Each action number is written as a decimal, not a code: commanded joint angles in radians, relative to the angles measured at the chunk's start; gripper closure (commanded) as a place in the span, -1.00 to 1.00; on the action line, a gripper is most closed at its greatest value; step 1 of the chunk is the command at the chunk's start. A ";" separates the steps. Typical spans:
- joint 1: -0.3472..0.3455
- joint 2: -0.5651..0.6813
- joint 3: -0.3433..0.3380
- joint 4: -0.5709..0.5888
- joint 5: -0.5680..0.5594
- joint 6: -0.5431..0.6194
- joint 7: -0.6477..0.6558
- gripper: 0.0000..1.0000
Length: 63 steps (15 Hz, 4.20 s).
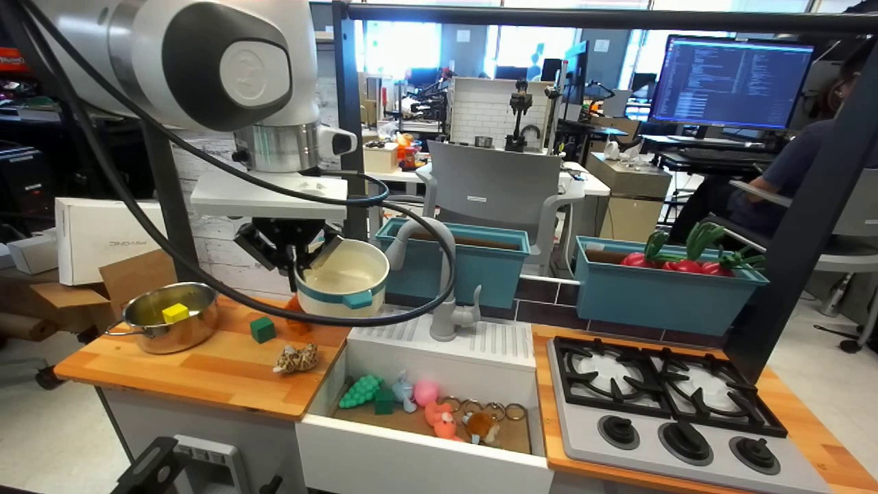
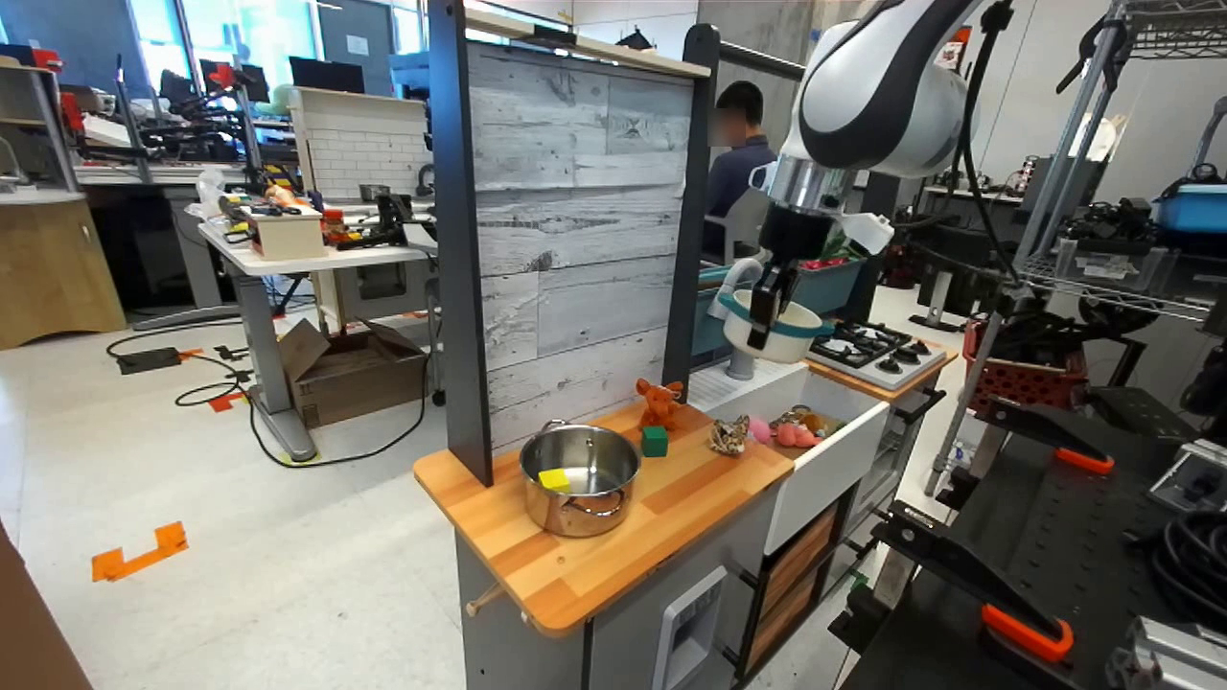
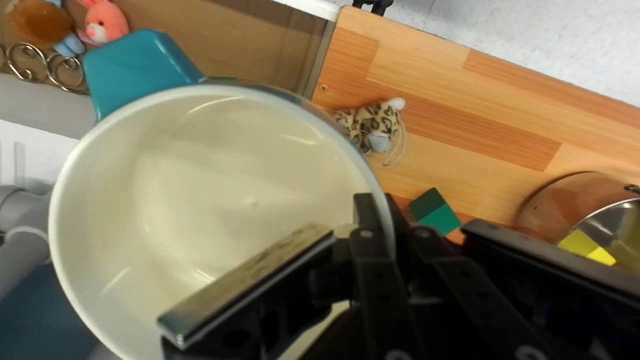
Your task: Move the dish to the left side of the sink
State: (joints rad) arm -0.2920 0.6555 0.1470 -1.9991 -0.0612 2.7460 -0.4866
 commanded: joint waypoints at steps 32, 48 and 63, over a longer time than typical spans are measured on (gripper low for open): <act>0.147 0.003 -0.013 -0.148 -0.264 -0.059 -0.169 0.97; 0.198 0.065 -0.017 -0.027 -0.263 0.022 -0.115 0.39; 0.216 0.061 -0.031 -0.035 -0.277 0.002 -0.102 0.22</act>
State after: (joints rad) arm -0.0797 0.7160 0.1189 -2.0360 -0.3442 2.7499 -0.5841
